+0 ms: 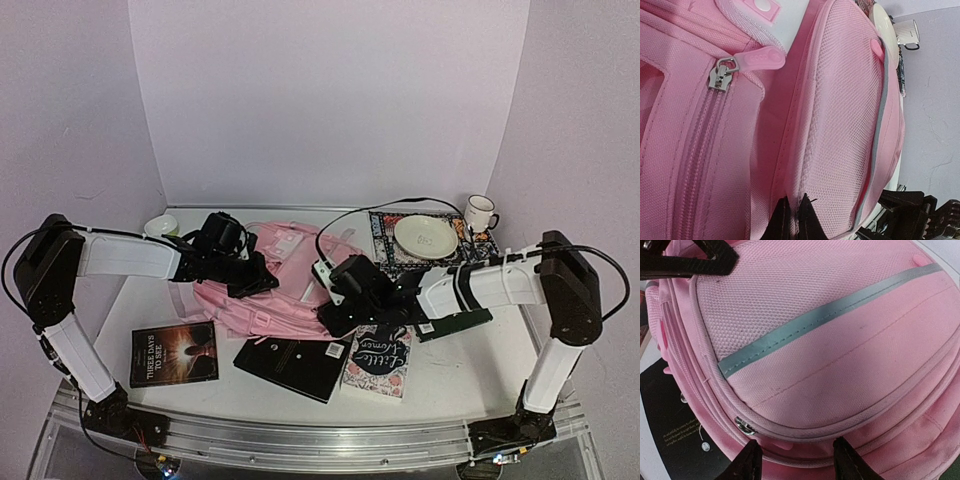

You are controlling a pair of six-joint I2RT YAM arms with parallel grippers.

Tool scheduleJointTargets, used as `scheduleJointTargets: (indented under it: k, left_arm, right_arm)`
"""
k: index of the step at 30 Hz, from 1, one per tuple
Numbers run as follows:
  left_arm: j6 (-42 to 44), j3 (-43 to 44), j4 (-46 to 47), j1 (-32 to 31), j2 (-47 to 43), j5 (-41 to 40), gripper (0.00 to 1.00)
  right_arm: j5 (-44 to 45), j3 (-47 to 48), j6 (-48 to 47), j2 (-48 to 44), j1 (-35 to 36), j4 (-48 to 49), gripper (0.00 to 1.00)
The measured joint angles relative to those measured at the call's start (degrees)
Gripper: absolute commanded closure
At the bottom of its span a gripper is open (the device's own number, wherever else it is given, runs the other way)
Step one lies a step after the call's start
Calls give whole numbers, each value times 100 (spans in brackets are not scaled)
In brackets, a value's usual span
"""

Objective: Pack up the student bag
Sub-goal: Pick up the book from the upper front pocket of the bag.

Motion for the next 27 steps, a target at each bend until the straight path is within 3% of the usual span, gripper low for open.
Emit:
scheduleJointTargets:
  k: [9, 22, 27]
  left_arm:
    - [-2, 0, 0, 0, 6, -7, 100]
    - [5, 9, 11, -32, 44, -163, 100]
    - [128, 83, -107, -70, 44, -252, 100]
  right_arm:
    - [-434, -237, -392, 133, -136, 709, 51]
    - [-471, -592, -683, 298, -173, 1554, 100]
    - [-470, -808, -760, 36, -171, 1651, 100]
